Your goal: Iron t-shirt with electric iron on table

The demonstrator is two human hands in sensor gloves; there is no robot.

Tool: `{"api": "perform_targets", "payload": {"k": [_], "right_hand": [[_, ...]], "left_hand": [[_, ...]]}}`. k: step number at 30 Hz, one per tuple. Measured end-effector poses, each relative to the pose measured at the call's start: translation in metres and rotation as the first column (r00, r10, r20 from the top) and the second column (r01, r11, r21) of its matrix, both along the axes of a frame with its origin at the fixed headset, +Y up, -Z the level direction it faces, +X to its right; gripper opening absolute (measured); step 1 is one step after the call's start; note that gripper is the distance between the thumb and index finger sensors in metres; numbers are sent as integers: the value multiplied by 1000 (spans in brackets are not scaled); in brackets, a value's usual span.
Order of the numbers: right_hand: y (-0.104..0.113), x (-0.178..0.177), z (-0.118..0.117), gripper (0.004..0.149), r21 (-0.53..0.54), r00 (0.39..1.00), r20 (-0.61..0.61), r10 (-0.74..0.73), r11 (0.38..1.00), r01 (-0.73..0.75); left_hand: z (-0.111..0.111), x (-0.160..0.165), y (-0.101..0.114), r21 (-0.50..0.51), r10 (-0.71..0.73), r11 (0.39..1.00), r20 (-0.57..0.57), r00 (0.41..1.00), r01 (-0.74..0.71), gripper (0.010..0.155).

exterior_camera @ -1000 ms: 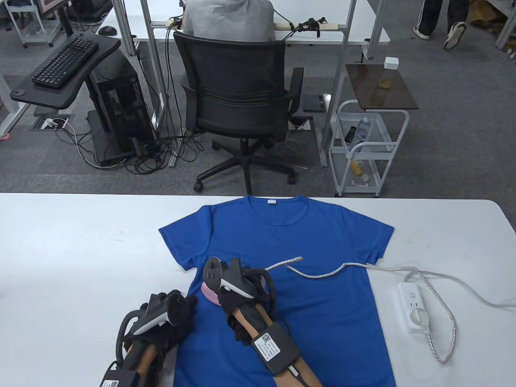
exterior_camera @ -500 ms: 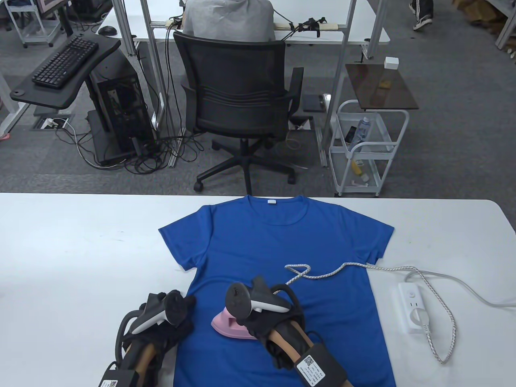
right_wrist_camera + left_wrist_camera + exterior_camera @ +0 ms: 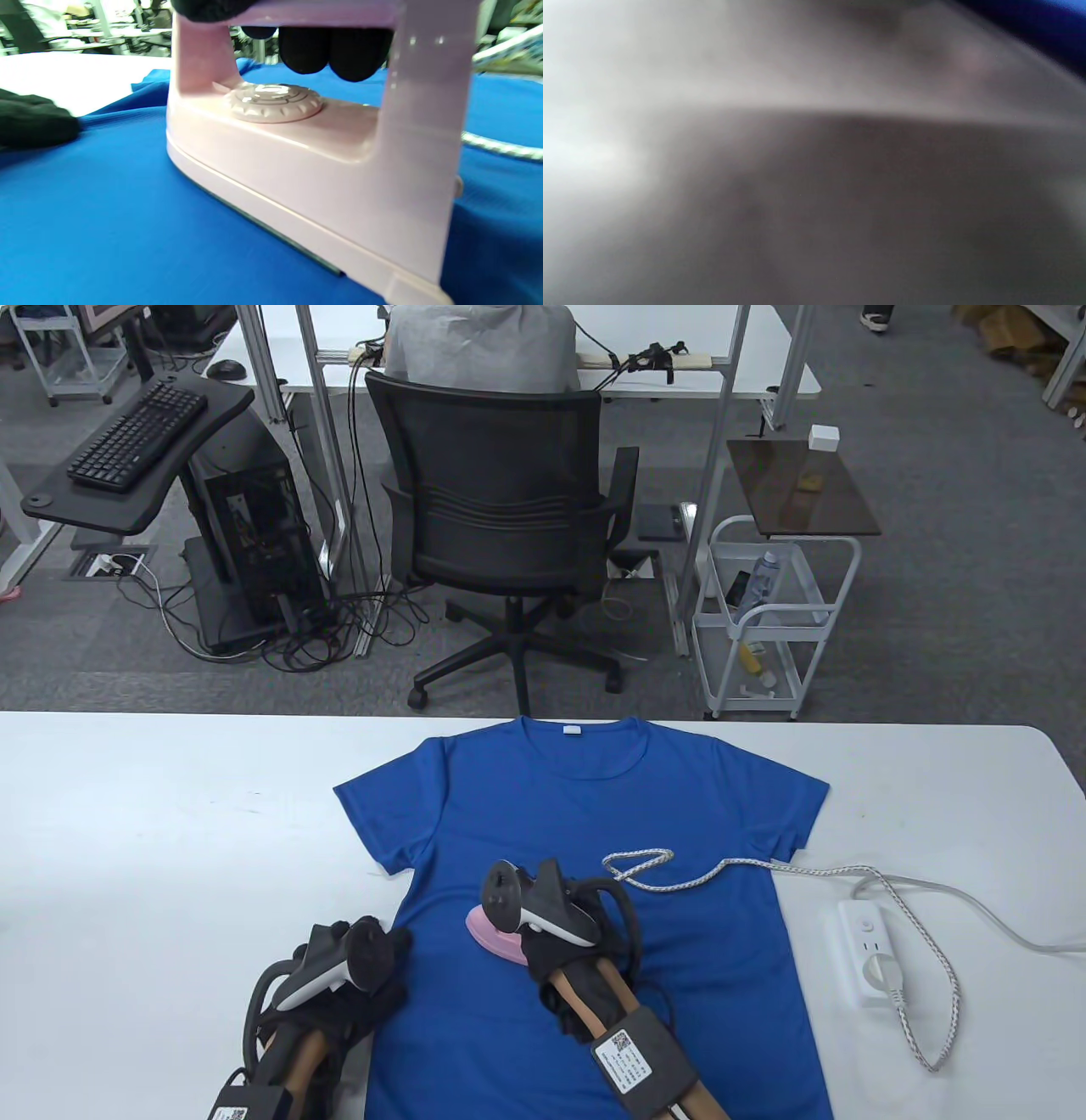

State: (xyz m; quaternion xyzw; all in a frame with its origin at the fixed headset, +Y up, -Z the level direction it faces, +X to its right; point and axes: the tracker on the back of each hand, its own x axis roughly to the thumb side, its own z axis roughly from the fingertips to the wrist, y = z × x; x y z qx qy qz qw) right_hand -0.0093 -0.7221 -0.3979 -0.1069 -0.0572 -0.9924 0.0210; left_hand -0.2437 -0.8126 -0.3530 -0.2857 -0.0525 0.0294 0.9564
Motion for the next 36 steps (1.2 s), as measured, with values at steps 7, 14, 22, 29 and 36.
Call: {"api": "perform_targets", "payload": {"k": [7, 14, 22, 29, 36], "right_hand": [[-1, 1, -3, 67, 10, 1000, 19, -2, 1000, 2], [0, 10, 16, 67, -50, 993, -117, -20, 999, 14], [4, 35, 47, 66, -189, 966, -247, -82, 981, 35], [5, 40, 49, 67, -220, 959, -270, -83, 975, 22], [4, 37, 39, 68, -134, 988, -156, 4, 991, -26]], "left_hand": [[0, 0, 0, -7, 6, 1000, -3, 1000, -6, 70], [0, 0, 0, -11, 5, 1000, -3, 1000, -5, 70], [0, 1, -1, -10, 8, 1000, -5, 1000, -8, 70], [0, 0, -1, -11, 16, 1000, -4, 1000, -16, 70], [1, 0, -1, -9, 11, 1000, 1, 1000, -11, 70]]}}
